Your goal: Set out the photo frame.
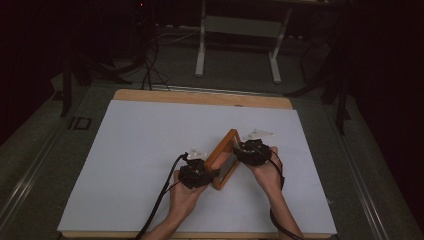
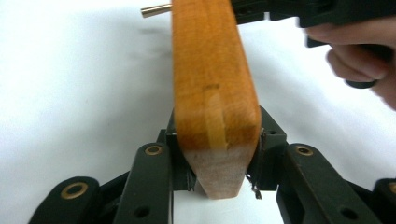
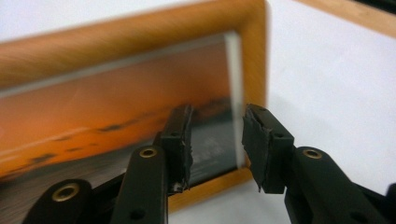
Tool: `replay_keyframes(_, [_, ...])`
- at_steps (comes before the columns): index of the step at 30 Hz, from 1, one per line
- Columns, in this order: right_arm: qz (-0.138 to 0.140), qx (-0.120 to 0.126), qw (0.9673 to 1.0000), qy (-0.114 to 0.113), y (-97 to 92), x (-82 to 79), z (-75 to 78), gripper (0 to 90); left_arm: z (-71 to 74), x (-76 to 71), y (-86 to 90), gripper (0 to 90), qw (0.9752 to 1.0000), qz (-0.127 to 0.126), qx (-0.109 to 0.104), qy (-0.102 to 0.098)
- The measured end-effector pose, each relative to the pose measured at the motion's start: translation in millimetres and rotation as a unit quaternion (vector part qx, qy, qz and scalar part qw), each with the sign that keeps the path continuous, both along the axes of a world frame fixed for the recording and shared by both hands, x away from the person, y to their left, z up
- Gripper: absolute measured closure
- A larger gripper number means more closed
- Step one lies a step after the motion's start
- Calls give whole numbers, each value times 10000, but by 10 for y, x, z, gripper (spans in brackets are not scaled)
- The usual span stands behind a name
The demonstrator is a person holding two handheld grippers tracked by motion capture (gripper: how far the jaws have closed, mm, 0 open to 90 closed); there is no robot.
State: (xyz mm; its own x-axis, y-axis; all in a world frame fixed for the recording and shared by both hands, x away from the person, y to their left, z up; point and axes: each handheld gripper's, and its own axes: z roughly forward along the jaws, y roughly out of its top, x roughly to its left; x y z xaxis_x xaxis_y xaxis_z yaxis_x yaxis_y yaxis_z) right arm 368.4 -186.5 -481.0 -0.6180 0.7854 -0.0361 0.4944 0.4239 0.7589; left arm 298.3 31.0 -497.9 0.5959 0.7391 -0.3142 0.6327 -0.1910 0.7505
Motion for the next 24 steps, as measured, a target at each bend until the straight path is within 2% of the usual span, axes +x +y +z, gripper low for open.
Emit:
replay_keyframes(7, [234, 52, 9995, -183, -56, -192, 141, 590, 91, 54, -52, 690, 9984, -317, 399, -258])
replay_keyframes(10, [307, -23, 9992, -251, -49, -240, 181, 592, 141, 97, -47, 691, 9982, -385, 411, -220])
replay_keyframes(13, [375, -32, 9988, -325, -44, -277, 226, 592, 198, 124, -39, 691, 9972, -479, 519, -241])
replay_keyframes(20, [530, 8, 9979, -384, -69, -296, 278, 584, 373, 216, 80, 691, 9926, -869, 812, -225])
replay_keyframes(24, [674, 68, 9967, -450, -84, -316, 330, 572, 508, 274, 181, 691, 9880, -1143, 1000, -273])
